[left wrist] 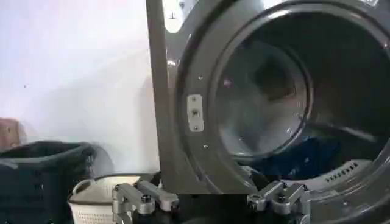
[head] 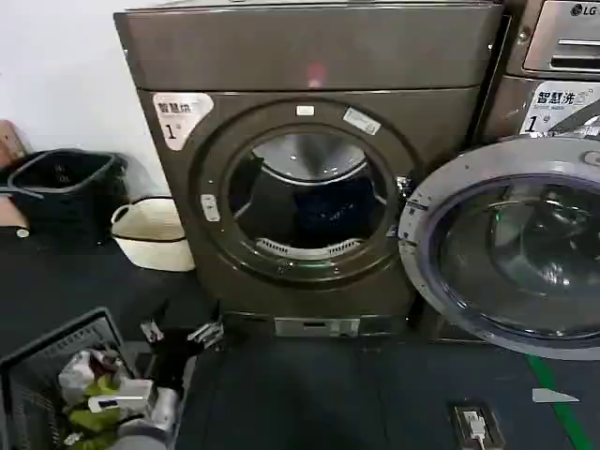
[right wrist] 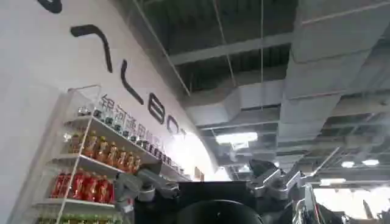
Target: Grasp the clothes from the dryer.
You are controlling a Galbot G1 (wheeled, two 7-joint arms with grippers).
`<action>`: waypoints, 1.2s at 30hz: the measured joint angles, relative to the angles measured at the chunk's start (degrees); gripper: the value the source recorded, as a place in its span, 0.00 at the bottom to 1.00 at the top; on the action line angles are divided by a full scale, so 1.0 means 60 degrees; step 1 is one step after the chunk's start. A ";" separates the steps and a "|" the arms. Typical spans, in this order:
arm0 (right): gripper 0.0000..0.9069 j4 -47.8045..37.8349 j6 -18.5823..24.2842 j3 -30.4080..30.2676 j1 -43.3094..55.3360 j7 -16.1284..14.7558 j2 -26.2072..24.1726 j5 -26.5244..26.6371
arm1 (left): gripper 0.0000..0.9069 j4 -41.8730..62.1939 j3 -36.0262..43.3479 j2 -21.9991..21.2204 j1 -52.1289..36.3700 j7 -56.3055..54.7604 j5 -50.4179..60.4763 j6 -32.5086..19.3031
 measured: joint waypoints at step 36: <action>1.00 0.0234 0.0117 -0.0162 0.0050 -0.0035 0.0109 0.0230 | 1.00 -0.0117 -0.0198 0.0086 -0.0006 0.0295 -0.0315 0.0018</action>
